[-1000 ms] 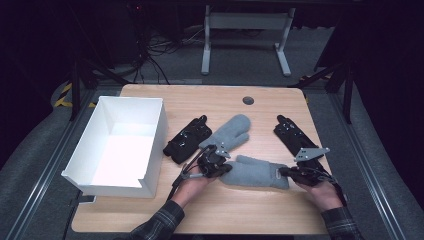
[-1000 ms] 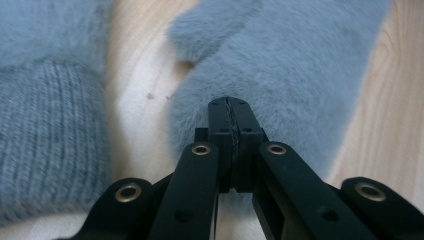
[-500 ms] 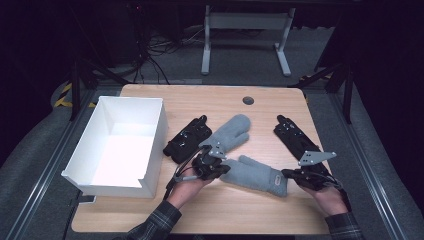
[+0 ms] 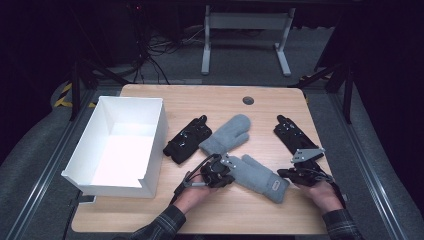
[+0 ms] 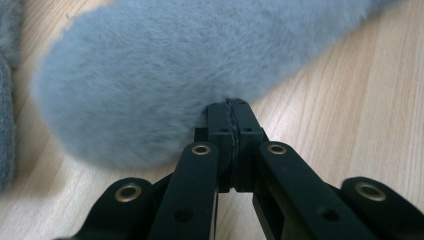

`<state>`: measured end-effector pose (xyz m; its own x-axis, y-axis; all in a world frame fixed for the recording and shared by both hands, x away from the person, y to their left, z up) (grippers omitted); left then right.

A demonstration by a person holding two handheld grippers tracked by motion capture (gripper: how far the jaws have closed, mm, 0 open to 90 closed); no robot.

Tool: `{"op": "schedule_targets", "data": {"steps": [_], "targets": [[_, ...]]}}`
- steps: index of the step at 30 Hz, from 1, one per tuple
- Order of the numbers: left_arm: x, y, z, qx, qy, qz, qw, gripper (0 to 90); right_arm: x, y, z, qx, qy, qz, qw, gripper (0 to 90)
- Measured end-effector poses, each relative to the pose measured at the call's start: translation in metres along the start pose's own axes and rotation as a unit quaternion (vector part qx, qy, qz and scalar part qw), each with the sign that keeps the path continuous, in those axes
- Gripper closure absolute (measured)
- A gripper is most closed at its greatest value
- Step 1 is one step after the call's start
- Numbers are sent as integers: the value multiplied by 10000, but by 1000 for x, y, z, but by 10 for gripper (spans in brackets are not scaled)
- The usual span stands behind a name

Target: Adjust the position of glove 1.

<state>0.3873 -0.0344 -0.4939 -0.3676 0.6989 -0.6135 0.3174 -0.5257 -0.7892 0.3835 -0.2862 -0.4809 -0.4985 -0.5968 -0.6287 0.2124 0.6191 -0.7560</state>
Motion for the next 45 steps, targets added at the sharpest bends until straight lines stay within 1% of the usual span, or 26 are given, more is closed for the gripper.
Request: {"op": "schedule_targets", "data": {"steps": [1, 2, 3, 5, 7, 8, 9, 10, 11, 14, 16, 18, 20, 21, 25, 29, 30, 33, 35, 37, 38, 39, 41, 43, 44, 45], "targets": [[0, 0, 0, 0, 0, 0, 10000, 898, 0, 0, 0, 0, 0, 0, 10000, 900], [-2, 2, -1, 1, 24, -14, 10000, 898, 1, 4, -7, -137, -78, -72, 9998, 900], [-2, 2, -1, 1, 24, -14, 10000, 898, 1, 4, -7, -137, -78, -72, 9998, 900], [-4, 3, -1, -11, 27, -8, 10000, 898, 0, 8, -15, -263, -185, -107, 9994, 900], [-7, 3, -2, -23, 6, 77, 10000, 898, 0, 10, -22, -385, -240, -123, 9989, 900], [-7, 3, -2, -18, 25, 67, 10000, 898, -1, 12, -27, -466, -289, -132, 9984, 900], [-7, 4, -2, -15, -10, 39, 10000, 898, -2, 13, -29, -520, -351, -143, 9979, 900], [-7, 4, -2, -15, -10, 39, 10000, 898, -2, 13, -29, -520, -351, -143, 9979, 900], [-8, 5, -3, -6, 3, 67, 10000, 898, -4, 15, -34, -630, -406, -135, 9971, 900], [-9, 6, -4, 10, -53, 83, 10000, 898, -6, 21, -41, -799, -469, -176, 9955, 900], [-10, 7, -5, 23, -38, 81, 10000, 897, -8, 25, -46, -879, -531, -205, 9945, 900], [-10, 7, -6, 21, -100, 82, 9999, 898, -10, 28, -51, -954, -570, -203, 9936, 900], [-11, 7, -7, 37, -98, 117, 9999, 898, -12, 32, -55, -1031, -602, -211, 9926, 900], [-11, 6, -7, 62, -91, 108, 9999, 898, -13, 33, -58, -1080, -641, -229, 9918, 900], [-13, 7, -7, 49, -157, 147, 9998, 897, -19, 41, -69, -1223, -803, -266, 9889, 900], [-14, 8, -6, 90, -130, 159, 9997, 898, -25, 47, -80, -1360, -934, -292, 9859, 900], [-14, 8, -6, 90, -130, 159, 9997, 898, -25, 47, -80, -1360, -934, -292, 9859, 900], [-15, 8, -5, 98, -141, 188, 9997, 898, -27, 53, -86, -1430, -1017, -347, 9839, 900], [-15, 8, -6, 85, -106, 179, 9997, 897, -28, 54, -87, -1449, -1046, -358, 9832, 900], [-14, 7, -7, 84, -148, 181, 9997, 897, -27, 52, -87, -1457, -1049, -344, 9831, 900], [-14, 5, -8, 70, -213, 223, 9995, 896, -27, 51, -87, -1439, -1010, -316, 9839, 900], [-15, 3, -10, 57, -222, 270, 9994, 894, -26, 48, -86, -1403, -988, -266, 9848, 900], [-14, 0, -13, 49, -228, 267, 9994, 883, -25, 40, -83, -1306, -965, -143, 9866, 900], [-13, -3, -16, 29, -290, 263, 9992, 866, -22, 30, -77, -1129, -897, 19, 9895, 893], [-13, -4, -18, 10, -309, 277, 9991, 852, -21, 27, -74, -1034, -854, 99, 9909, 835], [-12, -5, -18, -14, -371, 320, 9988, 835, -19, 23, -71, -953, -795, 143, 9922, 811]]}}
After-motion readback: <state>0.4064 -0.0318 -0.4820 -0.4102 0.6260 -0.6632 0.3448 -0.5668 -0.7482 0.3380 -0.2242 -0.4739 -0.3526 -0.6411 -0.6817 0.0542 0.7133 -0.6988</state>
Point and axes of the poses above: each handheld gripper's, and its own axes: y roughly forward along the jaws, x roughly out of its underside, z roughly to its right, the point moved 5 cm from there along y, roughly forward along the jaws, and after that the axes turned 12 degrees about -x, right-handed, at the moved point
